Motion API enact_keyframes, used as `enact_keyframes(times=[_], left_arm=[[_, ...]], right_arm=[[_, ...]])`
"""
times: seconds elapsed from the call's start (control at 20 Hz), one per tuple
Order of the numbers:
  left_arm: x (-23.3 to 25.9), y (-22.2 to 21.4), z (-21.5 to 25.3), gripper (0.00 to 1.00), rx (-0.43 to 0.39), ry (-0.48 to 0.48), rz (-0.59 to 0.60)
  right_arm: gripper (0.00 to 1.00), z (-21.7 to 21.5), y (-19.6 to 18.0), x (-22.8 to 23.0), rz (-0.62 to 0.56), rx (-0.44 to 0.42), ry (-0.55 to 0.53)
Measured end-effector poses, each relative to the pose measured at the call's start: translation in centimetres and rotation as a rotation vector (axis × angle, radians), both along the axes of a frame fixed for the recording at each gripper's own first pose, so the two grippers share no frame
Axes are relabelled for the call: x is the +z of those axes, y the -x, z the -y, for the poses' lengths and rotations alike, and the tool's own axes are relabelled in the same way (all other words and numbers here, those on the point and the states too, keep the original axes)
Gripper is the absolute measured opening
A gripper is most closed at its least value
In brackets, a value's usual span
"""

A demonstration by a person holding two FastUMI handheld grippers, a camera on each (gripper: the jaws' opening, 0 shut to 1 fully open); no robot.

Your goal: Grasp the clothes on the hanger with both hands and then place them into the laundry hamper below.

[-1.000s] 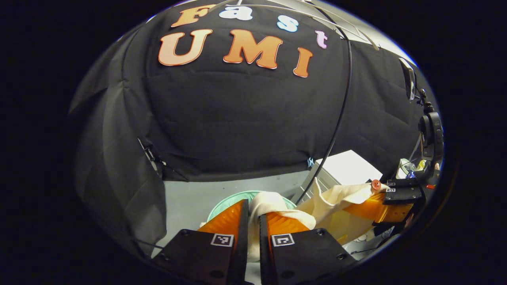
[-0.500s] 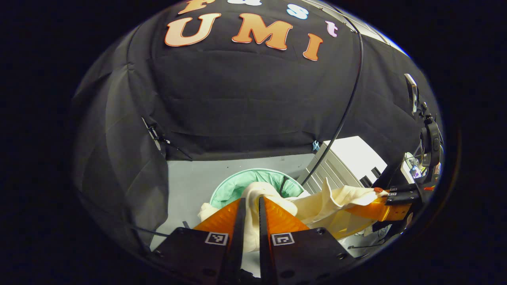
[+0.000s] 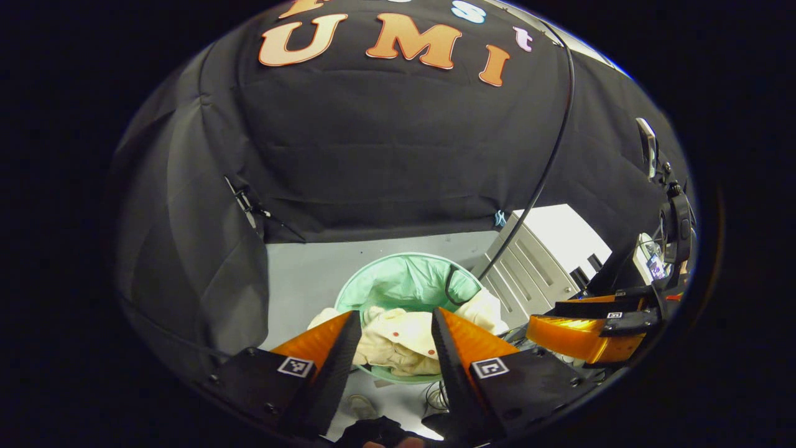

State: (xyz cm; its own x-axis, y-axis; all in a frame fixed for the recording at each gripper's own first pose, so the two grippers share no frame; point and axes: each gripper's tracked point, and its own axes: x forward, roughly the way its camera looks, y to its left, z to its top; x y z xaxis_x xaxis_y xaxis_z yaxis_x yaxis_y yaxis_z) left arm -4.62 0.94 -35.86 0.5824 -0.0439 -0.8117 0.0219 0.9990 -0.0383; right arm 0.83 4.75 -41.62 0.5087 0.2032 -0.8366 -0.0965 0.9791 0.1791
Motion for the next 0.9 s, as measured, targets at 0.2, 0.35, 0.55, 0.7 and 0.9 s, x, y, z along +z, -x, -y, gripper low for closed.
enact_keyframes(times=[0.2,0.35,0.55,0.7,0.9], left_arm=[[0.4,0.2,-0.6,0.99,0.022,-0.006,0.001],[1.6,0.5,-0.9,0.99,0.031,-0.010,0.022],[4.9,-0.5,-1.1,0.99,0.018,-0.034,0.112],[8.3,-1.3,-0.9,1.00,0.030,-0.018,0.204],[13.8,-2.6,-0.8,0.96,0.047,0.000,0.345]], right_arm=[[0.94,0.2,0.4,0.5,0.006,-0.020,-0.001],[0.94,0.6,0.3,1.4,0.035,-0.027,0.011],[0.95,0.3,0.4,3.2,0.077,-0.011,0.012],[0.94,0.8,0.3,6.0,0.147,-0.006,0.026],[0.94,0.9,-0.5,10.7,0.258,-0.024,0.026]])
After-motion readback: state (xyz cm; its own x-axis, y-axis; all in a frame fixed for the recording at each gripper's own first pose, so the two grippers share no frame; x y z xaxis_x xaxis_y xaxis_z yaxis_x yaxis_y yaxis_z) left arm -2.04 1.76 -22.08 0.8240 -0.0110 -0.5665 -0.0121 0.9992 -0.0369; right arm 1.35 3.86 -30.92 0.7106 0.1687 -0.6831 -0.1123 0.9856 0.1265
